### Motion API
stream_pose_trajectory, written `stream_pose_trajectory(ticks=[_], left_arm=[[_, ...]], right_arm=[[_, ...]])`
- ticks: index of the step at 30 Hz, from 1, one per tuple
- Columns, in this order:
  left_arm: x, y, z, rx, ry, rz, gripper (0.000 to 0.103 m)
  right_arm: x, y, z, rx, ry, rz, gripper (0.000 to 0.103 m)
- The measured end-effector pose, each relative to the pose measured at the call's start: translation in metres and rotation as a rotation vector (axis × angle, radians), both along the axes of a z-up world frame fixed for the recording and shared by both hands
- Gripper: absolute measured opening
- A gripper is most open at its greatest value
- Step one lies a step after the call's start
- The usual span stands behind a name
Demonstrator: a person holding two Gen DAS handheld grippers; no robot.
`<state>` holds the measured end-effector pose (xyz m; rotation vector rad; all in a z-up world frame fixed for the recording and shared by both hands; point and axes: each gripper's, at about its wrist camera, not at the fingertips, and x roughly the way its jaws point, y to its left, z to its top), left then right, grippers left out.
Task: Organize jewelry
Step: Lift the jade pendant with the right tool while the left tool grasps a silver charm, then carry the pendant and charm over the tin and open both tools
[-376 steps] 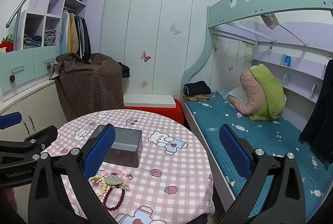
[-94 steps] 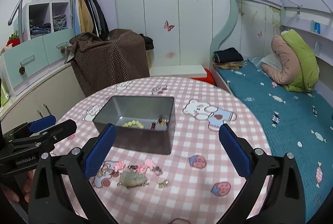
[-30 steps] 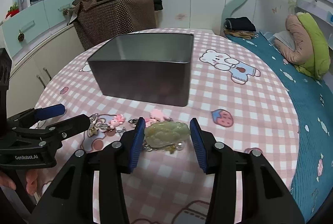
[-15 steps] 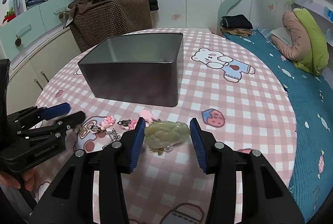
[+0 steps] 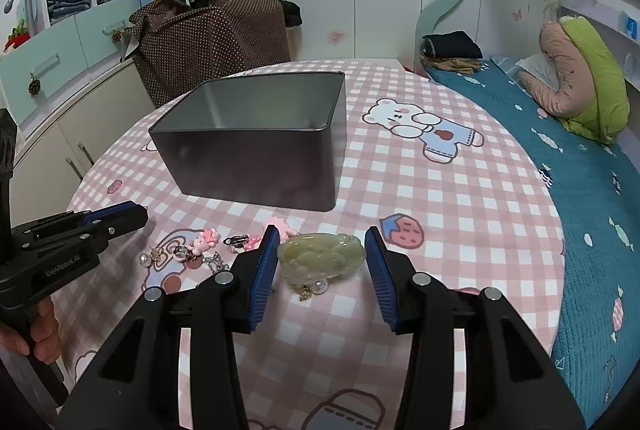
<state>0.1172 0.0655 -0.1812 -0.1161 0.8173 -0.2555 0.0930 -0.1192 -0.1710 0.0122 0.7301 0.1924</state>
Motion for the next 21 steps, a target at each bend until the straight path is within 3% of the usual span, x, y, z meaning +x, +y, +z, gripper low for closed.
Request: stream_pose_trajectory(ticks=[21], left_arm=[[-0.001, -0.006, 0.039, -0.041, -0.101, -0.009, 0.013]], right_arm=[[0.002, 0.001, 0.020, 0.004, -0.071, 0.000, 0.042]])
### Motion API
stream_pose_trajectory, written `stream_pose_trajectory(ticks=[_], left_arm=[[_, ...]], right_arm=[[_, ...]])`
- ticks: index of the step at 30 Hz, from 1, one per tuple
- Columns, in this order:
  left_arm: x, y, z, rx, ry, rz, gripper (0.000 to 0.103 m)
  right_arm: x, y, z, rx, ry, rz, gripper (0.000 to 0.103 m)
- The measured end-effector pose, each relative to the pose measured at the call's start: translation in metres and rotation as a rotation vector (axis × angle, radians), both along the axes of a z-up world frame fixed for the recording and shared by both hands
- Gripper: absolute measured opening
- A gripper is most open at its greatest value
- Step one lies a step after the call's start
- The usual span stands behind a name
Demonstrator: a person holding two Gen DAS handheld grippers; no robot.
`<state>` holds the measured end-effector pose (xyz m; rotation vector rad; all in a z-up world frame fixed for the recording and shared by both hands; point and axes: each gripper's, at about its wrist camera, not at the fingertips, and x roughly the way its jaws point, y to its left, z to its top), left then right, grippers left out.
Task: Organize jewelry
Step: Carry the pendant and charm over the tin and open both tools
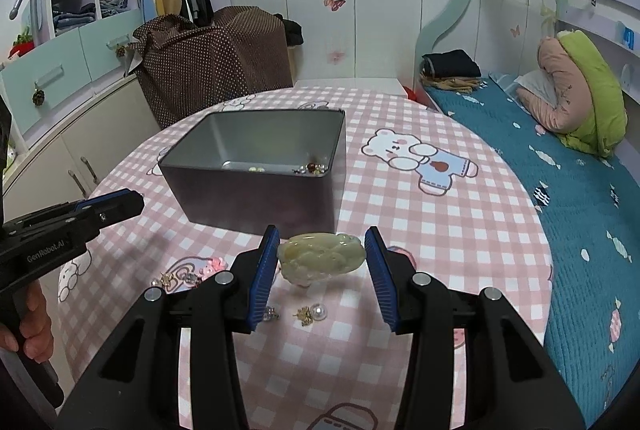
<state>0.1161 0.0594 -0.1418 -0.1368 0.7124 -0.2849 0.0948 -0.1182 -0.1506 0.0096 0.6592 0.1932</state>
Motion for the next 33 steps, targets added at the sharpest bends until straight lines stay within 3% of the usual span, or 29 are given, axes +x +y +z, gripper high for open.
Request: stream_pose_trajectory(ticks=[19, 33], left_arm=[[0.022, -0.015, 0.039, -0.012, -0.137, -0.026, 0.013], [0.053, -0.024, 0.024, -0.020, -0.088, -0.027, 0.013]], right_arm=[[0.019, 0.010, 0.035, 0.025, -0.116, 0.016, 0.042], [0.051, 0.020, 0.034, 0.037, -0.104, 0.039, 0.042]])
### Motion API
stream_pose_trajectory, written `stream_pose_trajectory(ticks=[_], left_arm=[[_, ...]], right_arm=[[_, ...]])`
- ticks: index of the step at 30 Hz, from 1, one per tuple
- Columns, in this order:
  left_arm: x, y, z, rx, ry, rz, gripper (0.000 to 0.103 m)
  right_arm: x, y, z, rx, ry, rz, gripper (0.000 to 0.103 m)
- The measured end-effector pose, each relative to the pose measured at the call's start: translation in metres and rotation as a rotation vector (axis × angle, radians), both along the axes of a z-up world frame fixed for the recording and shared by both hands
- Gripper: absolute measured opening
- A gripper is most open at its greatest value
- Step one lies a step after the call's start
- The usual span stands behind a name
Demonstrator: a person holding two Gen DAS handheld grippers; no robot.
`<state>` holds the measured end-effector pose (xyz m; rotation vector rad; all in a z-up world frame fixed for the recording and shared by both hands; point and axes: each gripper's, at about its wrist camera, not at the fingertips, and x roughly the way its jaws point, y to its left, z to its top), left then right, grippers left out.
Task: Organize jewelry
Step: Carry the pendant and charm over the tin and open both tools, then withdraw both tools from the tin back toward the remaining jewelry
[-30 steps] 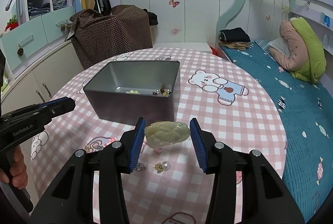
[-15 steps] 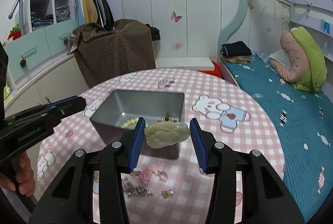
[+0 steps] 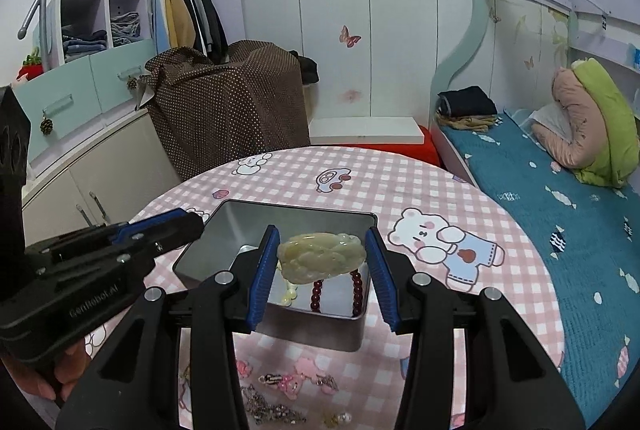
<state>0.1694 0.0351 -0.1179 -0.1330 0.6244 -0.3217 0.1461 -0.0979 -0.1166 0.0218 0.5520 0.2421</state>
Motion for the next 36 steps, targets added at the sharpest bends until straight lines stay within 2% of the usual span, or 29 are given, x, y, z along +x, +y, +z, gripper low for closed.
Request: stream_pose_trajectory(ticks=[4, 6, 7, 8, 19, 21, 24, 36], left_arm=[[0.003, -0.002, -0.002, 0.004, -0.008, -0.020, 0.014], [0.004, -0.002, -0.002, 0.008, -0.012, -0.028, 0.029], [0.004, -0.002, -0.002, 0.010, -0.014, -0.027, 0.042], [0.003, -0.001, -0.002, 0.013, -0.018, -0.025, 0.045], [0.002, 0.009, -0.010, 0.039, 0.006, 0.015, 0.053], [0.001, 0.011, -0.011, 0.042, 0.011, 0.019, 0.054], [-0.001, 0.014, -0.012, 0.042, 0.014, 0.029, 0.055], [-0.004, 0.017, -0.011, 0.043, 0.015, 0.042, 0.059]], right_arm=[[0.005, 0.000, -0.002, -0.008, 0.009, -0.004, 0.042], [0.007, 0.002, -0.003, -0.010, 0.015, -0.007, 0.042], [0.008, 0.002, -0.004, -0.009, 0.017, -0.007, 0.042], [0.009, 0.001, -0.004, -0.009, 0.021, -0.004, 0.042], [0.019, 0.010, -0.008, -0.012, 0.055, 0.027, 0.042], [0.019, 0.009, -0.008, -0.010, 0.055, 0.024, 0.055], [0.017, 0.006, -0.005, -0.014, 0.036, -0.004, 0.067], [0.011, -0.011, -0.003, -0.010, 0.038, -0.064, 0.070]])
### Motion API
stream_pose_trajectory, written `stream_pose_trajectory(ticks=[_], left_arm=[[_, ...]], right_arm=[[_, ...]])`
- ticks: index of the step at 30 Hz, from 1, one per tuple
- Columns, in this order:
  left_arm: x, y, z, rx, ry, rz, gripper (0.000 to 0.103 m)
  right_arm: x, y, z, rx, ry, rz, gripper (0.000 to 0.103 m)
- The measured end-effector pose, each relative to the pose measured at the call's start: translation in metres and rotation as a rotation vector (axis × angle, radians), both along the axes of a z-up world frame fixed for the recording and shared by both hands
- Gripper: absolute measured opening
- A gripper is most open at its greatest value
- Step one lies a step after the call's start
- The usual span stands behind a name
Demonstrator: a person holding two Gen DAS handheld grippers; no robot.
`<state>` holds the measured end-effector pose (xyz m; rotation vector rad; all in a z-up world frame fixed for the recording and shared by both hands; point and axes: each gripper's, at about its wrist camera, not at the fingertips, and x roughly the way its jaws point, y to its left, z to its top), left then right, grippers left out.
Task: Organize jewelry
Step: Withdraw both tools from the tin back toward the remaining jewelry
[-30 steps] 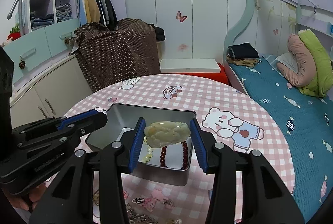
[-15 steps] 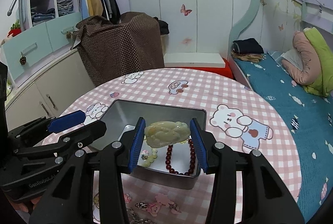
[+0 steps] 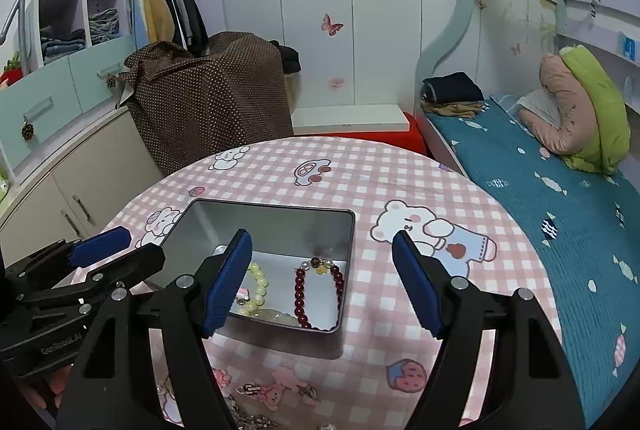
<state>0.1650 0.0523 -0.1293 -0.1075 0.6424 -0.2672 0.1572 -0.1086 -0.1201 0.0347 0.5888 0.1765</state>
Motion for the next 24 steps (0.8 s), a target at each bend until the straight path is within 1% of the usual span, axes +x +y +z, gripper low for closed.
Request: stream_pose_trajectory(ticks=[9, 11, 13, 18, 20, 23, 24], left_arm=[[-0.008, -0.001, 0.004, 0.007, -0.011, 0.005, 0.060], [-0.010, -0.001, 0.005, 0.007, -0.013, 0.008, 0.063], [-0.013, -0.001, 0.006, 0.005, -0.014, 0.009, 0.063], [-0.022, 0.001, 0.008, 0.009, -0.017, 0.016, 0.066], [-0.026, 0.001, 0.008, 0.009, -0.019, 0.018, 0.070], [-0.033, 0.003, 0.007, 0.014, -0.020, 0.022, 0.073], [-0.035, 0.004, 0.007, 0.015, -0.019, 0.024, 0.076]], right_arm=[[-0.008, -0.002, 0.003, 0.004, -0.007, 0.004, 0.070], [-0.009, -0.002, 0.003, 0.005, -0.007, 0.003, 0.070], [-0.012, -0.002, 0.003, 0.005, -0.010, 0.001, 0.071], [-0.020, -0.005, 0.005, 0.005, -0.016, -0.009, 0.080], [-0.024, -0.006, 0.005, 0.004, -0.015, -0.017, 0.084], [-0.031, -0.007, 0.005, 0.002, -0.016, -0.022, 0.088], [-0.034, -0.008, 0.005, -0.001, -0.016, -0.028, 0.090]])
